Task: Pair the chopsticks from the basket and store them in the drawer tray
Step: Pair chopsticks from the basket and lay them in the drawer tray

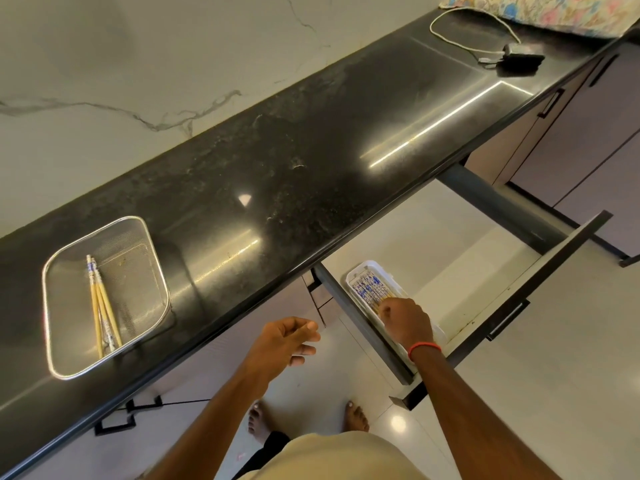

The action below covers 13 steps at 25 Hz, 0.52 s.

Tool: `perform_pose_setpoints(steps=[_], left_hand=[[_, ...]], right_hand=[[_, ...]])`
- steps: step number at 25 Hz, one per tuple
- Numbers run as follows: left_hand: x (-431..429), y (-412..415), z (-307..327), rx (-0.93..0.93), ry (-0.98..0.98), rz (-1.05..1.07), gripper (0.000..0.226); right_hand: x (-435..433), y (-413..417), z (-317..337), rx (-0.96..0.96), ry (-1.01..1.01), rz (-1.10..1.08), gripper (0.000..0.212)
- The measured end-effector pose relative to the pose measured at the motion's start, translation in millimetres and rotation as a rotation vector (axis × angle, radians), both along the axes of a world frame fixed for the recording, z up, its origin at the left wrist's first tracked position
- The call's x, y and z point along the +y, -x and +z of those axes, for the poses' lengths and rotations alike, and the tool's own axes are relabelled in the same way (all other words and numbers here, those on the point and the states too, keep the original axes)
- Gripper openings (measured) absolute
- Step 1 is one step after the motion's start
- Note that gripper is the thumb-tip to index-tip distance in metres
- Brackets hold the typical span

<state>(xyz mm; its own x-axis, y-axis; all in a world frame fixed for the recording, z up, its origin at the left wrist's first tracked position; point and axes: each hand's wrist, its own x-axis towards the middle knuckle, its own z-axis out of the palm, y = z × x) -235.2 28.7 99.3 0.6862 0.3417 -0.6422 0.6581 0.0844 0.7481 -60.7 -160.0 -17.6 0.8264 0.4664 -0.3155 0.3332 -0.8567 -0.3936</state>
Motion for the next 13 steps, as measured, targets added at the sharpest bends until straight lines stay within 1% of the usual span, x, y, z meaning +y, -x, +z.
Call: perform_pose_setpoints(steps=[6, 9, 13], left_hand=[[13.1, 5.8, 16.7, -0.078, -0.034, 0.026, 0.019], [27.6, 10.9, 24.4, -0.113, -0.068, 0.067, 0.024], [51.1, 24.0, 33.0, -0.146, -0.075, 0.165, 0.026]], right_hand=[[44.7, 0.2, 44.4, -0.044, -0.252, -0.044, 0.019], [73.2, -1.8, 66.5, -0.062, -0.395, -0.006, 0.016], [109.8, 2.9, 94.2, -0.047, -0.573, 0.064, 0.016]])
